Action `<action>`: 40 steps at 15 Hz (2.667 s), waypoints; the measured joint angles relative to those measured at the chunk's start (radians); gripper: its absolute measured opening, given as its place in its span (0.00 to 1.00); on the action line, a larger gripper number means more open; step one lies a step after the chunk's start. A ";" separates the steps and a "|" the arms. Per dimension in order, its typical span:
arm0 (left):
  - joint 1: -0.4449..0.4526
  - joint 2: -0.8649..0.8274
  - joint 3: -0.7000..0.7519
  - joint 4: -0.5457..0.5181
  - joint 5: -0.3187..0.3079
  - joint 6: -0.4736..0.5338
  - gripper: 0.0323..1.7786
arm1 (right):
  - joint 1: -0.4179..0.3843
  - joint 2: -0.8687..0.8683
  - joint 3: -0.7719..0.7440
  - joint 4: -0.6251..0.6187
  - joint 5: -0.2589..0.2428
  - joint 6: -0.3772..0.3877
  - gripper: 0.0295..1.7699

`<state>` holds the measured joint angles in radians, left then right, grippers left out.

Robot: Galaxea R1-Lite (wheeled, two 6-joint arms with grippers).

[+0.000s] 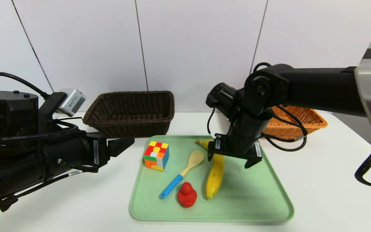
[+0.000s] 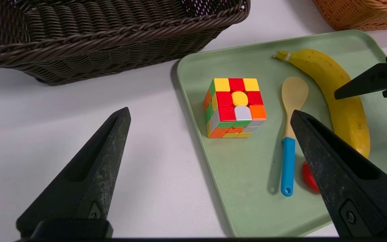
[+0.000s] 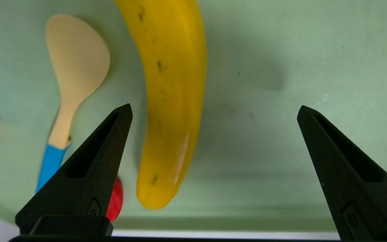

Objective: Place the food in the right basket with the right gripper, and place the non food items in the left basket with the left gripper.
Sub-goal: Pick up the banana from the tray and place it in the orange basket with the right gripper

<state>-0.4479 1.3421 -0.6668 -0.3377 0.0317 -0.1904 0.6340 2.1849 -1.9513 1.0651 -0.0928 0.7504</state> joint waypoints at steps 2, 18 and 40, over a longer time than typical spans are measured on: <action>0.000 -0.001 0.003 -0.001 0.000 -0.001 0.95 | 0.003 0.018 0.000 -0.003 -0.011 -0.015 0.96; -0.012 -0.011 0.018 -0.001 0.001 0.000 0.95 | 0.004 0.061 0.000 -0.048 -0.023 -0.058 0.85; -0.026 -0.011 -0.019 0.008 0.006 -0.001 0.95 | -0.017 -0.268 0.000 -0.183 -0.058 -0.191 0.24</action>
<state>-0.4738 1.3306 -0.6855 -0.3294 0.0379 -0.1913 0.6172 1.9170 -1.9513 0.8823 -0.1504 0.5589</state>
